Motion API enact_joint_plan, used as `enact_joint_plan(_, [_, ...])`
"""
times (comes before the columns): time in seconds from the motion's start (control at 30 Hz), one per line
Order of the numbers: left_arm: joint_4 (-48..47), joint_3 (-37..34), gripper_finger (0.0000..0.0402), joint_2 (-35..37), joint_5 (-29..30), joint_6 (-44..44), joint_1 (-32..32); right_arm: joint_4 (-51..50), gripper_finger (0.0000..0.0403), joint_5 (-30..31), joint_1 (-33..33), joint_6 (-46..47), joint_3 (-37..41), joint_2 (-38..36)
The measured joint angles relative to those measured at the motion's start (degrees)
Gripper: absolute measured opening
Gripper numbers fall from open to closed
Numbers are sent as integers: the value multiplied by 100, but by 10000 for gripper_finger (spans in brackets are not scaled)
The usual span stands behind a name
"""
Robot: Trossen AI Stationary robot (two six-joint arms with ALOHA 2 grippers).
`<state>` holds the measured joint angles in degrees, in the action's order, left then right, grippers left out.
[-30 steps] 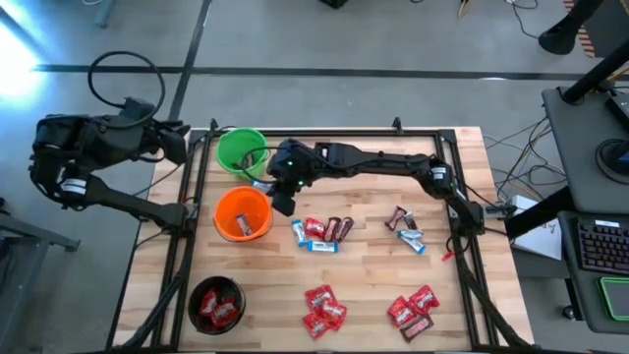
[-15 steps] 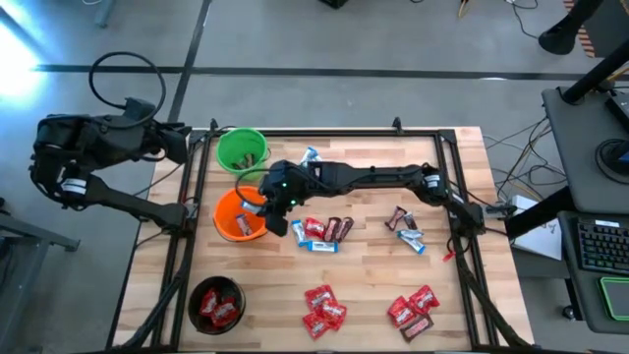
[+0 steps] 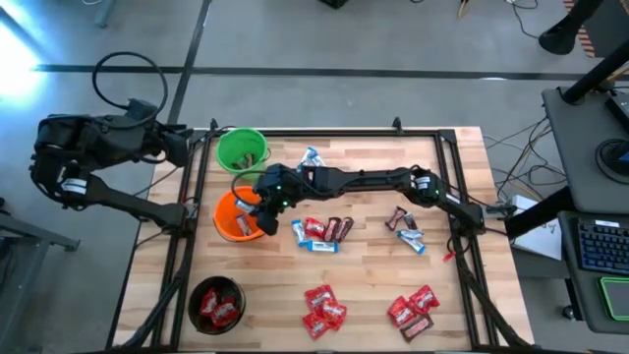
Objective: Organize candy in baskets
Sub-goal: Put the white chocolate into the orange bucket
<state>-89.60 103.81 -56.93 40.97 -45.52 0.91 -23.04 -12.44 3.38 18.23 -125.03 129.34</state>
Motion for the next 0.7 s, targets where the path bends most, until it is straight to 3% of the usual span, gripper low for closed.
enact_joint_plan(0.4, [-2, 0, 102, 24, -11, 153, 0, 110, 150, 47, 53, 128, 0, 0])
enact_joint_plan(0.7, [-2, 0, 102, 24, -122, 155, 0, 51, 176, 183, 63, -153, 0, 0])
